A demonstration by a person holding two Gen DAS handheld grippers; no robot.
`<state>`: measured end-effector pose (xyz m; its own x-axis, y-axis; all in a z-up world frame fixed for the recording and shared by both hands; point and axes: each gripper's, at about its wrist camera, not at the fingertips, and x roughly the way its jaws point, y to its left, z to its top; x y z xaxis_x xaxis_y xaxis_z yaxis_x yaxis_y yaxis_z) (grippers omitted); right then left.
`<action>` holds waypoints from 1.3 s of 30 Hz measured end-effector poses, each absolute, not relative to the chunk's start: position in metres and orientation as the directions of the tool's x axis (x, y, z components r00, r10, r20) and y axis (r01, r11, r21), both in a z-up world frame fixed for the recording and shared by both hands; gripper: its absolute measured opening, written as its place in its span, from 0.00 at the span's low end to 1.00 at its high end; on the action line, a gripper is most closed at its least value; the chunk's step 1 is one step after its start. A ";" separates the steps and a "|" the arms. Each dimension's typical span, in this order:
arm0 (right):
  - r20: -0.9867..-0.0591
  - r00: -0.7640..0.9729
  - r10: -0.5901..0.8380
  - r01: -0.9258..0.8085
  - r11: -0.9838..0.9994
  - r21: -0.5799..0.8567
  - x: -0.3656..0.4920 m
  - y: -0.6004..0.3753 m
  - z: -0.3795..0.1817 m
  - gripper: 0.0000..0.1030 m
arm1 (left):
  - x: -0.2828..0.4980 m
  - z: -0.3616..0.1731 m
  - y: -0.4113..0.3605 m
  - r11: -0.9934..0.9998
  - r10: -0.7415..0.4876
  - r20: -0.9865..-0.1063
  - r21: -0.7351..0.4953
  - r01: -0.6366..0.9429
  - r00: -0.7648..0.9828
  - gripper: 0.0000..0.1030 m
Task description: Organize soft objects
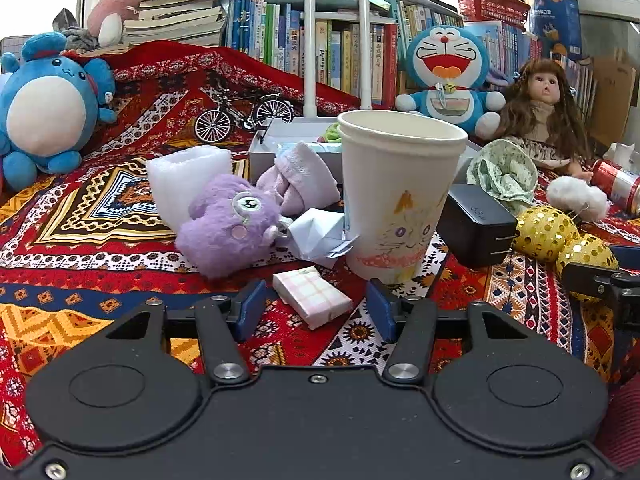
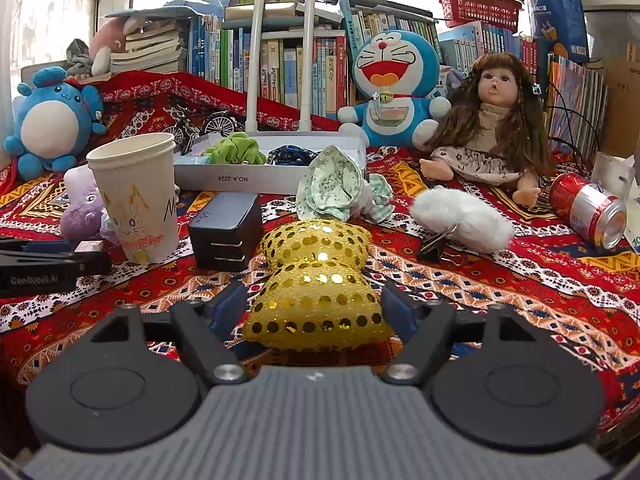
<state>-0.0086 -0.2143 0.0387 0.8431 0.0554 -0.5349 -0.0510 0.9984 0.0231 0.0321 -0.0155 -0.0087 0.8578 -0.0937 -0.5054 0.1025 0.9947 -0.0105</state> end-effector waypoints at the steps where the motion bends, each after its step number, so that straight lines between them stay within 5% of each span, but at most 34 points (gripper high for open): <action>1: -0.534 0.844 0.056 -0.051 0.998 0.023 -0.008 -0.214 0.038 0.85 | 0.032 -0.009 -0.015 0.994 -0.103 -0.504 -0.017 0.109 0.858 0.31; 7: -0.525 0.849 0.061 -0.058 0.998 0.023 -0.002 -0.212 0.036 1.00 | 0.029 -0.006 -0.011 0.990 -0.134 -0.499 -0.031 0.137 0.856 0.26; 12: -0.511 0.857 0.067 -0.066 0.998 0.020 0.008 -0.209 0.039 1.00 | 0.023 0.002 -0.009 0.988 -0.143 -0.485 -0.017 0.154 0.862 0.25; 14: -0.521 0.850 0.081 -0.078 0.997 0.027 0.011 -0.208 0.039 0.97 | 0.020 0.006 -0.008 0.987 -0.147 -0.479 -0.015 0.159 0.865 0.25; 19: -0.552 0.832 0.049 -0.057 0.998 0.003 0.017 -0.204 0.036 0.56 | 0.020 0.024 0.001 0.984 -0.163 -0.454 -0.015 0.175 0.876 0.25; 22: -0.555 0.830 0.053 -0.034 0.998 0.044 0.020 -0.212 0.040 0.49 | 0.023 0.038 0.007 0.984 -0.172 -0.446 -0.034 0.175 0.878 0.25; 39: -0.454 0.882 0.130 -0.059 0.984 0.166 0.057 -0.232 0.101 0.48 | 0.067 0.106 0.029 0.976 -0.218 -0.328 -0.090 0.199 0.919 0.25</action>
